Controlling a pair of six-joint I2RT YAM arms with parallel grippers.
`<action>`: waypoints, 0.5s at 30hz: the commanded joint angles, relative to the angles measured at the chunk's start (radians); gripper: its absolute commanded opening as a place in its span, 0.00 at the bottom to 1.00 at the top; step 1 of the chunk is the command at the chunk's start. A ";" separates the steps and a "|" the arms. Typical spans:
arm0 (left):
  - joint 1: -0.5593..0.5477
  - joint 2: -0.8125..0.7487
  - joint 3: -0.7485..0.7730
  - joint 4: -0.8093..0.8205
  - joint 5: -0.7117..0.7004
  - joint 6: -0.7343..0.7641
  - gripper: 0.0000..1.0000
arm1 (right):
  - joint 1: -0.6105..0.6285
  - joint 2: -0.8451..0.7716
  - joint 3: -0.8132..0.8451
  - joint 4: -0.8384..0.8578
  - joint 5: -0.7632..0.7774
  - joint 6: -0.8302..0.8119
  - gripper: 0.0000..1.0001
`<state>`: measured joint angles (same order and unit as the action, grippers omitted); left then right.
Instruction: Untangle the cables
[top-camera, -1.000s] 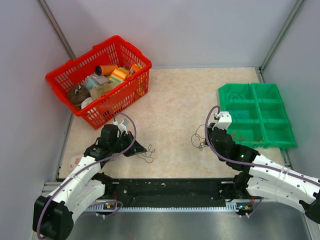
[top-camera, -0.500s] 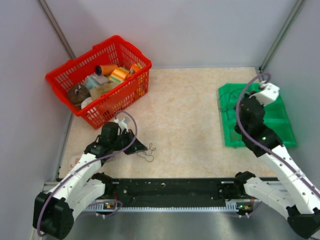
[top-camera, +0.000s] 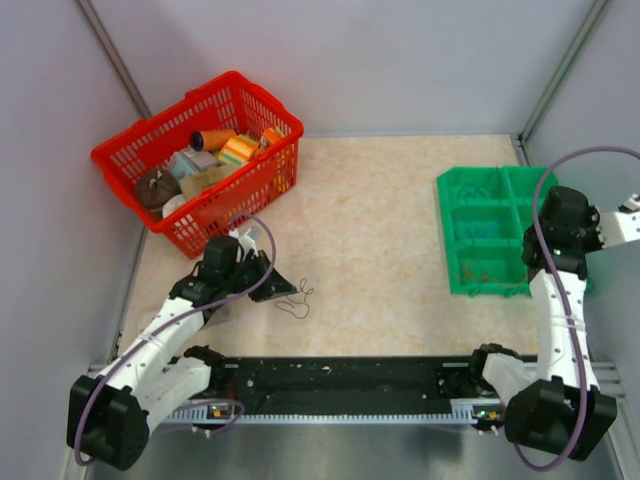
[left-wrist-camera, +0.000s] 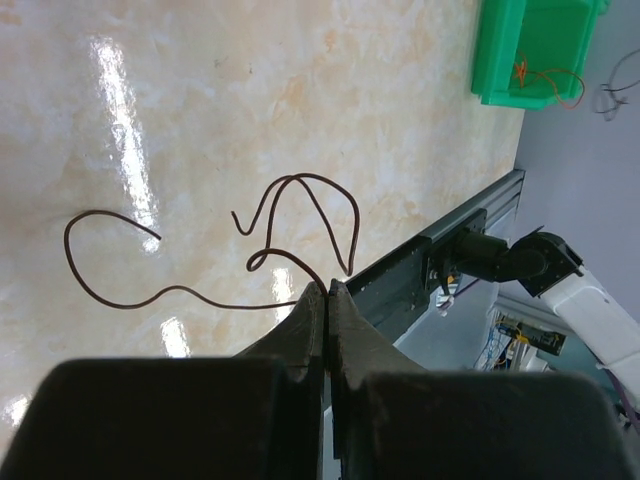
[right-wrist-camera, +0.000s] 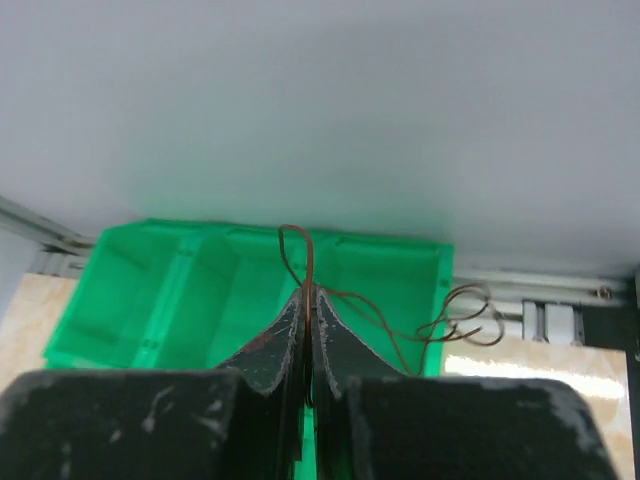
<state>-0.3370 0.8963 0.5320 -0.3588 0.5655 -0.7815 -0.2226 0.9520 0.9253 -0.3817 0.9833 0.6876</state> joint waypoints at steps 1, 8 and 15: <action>-0.017 0.033 0.065 0.027 0.030 -0.015 0.00 | -0.073 0.040 -0.086 0.007 -0.117 0.203 0.00; -0.076 0.041 0.088 0.017 -0.019 -0.039 0.00 | -0.089 0.096 -0.161 0.036 -0.215 0.242 0.00; -0.119 0.027 0.063 0.038 -0.042 -0.067 0.00 | -0.092 0.053 -0.109 0.012 -0.257 0.118 0.39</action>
<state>-0.4385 0.9405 0.5854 -0.3595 0.5426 -0.8322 -0.2985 1.0534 0.7532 -0.3847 0.7712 0.8787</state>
